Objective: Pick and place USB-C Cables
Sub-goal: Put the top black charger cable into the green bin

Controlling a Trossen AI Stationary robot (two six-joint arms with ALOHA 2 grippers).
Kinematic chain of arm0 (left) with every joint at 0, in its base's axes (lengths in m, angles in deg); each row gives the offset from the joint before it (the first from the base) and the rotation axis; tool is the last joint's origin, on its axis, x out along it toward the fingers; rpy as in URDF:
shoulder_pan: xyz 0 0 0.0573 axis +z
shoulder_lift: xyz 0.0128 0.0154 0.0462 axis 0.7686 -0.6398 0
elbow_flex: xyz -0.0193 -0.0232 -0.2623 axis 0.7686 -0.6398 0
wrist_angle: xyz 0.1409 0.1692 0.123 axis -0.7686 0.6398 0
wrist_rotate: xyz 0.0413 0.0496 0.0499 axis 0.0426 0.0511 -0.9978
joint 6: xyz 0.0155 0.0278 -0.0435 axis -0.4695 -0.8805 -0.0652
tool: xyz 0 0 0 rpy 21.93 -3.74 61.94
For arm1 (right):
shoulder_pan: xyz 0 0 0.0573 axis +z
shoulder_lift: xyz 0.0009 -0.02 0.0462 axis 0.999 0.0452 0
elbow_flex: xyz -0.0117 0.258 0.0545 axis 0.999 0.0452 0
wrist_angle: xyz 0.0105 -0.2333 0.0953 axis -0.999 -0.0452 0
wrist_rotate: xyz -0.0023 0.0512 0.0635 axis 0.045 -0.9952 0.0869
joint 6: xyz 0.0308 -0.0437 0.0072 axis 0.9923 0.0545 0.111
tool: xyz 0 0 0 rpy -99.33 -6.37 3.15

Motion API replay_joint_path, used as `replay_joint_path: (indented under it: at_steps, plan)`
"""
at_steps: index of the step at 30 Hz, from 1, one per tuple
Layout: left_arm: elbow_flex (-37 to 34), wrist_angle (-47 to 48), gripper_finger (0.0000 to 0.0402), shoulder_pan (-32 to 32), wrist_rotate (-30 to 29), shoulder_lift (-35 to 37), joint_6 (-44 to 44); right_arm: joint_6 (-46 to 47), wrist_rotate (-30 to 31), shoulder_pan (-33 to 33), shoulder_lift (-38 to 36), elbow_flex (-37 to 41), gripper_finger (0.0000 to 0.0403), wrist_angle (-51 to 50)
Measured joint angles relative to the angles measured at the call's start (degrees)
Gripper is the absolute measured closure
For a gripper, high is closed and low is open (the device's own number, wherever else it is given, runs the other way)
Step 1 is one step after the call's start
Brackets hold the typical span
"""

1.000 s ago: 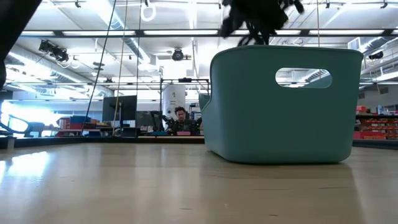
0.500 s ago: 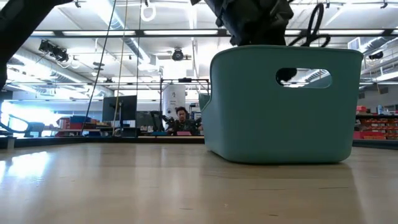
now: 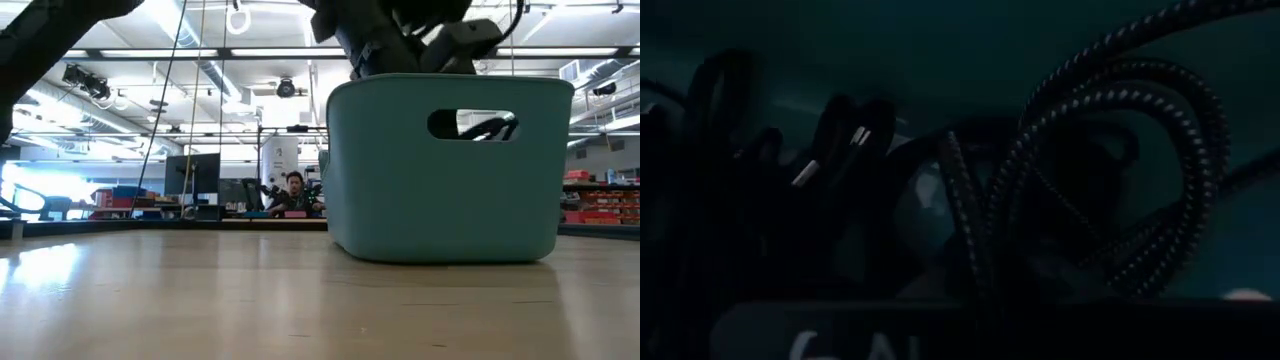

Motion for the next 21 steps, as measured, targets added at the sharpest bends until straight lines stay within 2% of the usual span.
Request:
replay_joint_path:
  at_steps: [17, 21]
  plan:
    - [0.02, 0.25, 0.0371, 0.37, -0.56, -1.23, -0.13, -0.23, 0.00, 0.00, 0.00, -0.01, 0.0396, -0.01]
    - [0.15, -0.51, 0.0307, 0.36, -0.65, -1.22, -2.49, -0.76, -0.02, 0.00, 0.00, 0.01, 0.0396, -0.01]
